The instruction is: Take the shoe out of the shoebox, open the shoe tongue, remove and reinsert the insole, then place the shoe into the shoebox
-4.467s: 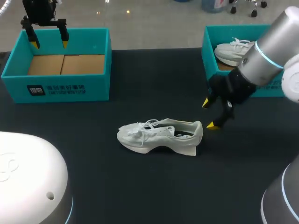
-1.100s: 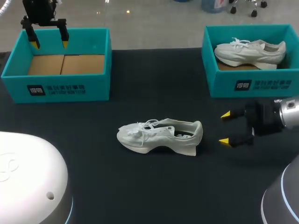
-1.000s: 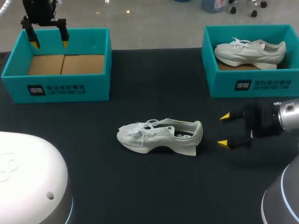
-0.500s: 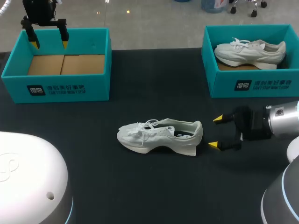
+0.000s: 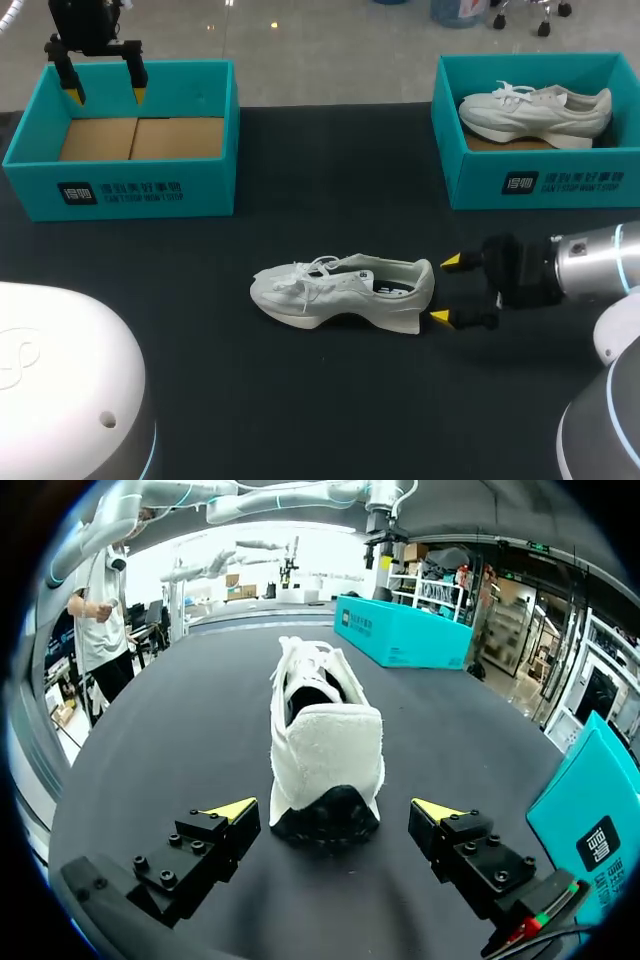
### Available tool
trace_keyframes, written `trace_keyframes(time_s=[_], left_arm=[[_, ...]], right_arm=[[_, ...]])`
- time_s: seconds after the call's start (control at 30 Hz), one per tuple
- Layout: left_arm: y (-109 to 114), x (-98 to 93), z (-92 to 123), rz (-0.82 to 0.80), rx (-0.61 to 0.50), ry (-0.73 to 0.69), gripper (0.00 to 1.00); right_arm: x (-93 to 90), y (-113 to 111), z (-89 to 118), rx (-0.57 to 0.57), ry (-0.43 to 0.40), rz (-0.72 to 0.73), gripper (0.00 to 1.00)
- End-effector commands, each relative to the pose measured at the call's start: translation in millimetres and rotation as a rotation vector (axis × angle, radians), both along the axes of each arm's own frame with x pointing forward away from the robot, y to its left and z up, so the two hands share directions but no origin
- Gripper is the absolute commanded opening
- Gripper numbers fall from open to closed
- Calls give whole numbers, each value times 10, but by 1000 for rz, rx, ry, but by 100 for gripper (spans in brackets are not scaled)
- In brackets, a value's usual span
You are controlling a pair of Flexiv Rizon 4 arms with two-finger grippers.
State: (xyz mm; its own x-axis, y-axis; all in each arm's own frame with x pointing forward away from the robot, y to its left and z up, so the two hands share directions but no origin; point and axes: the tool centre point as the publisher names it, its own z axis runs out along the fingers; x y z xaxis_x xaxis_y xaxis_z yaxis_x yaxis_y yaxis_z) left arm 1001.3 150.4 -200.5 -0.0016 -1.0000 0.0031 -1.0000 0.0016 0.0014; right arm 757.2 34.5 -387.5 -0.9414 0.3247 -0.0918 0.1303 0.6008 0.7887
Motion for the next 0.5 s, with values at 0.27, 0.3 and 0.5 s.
trace_keyframes(time_s=[0.27,0.3,0.5], left_arm=[[-3,-5,1,1,1,0,100],[-3,-5,1,1,1,0,100],[-3,-5,1,1,1,0,100]], right_arm=[[59,224,-98,33,-6,-79,100],[62,233,-102,33,-5,-78,100],[82,319,-144,38,8,-83,100]])
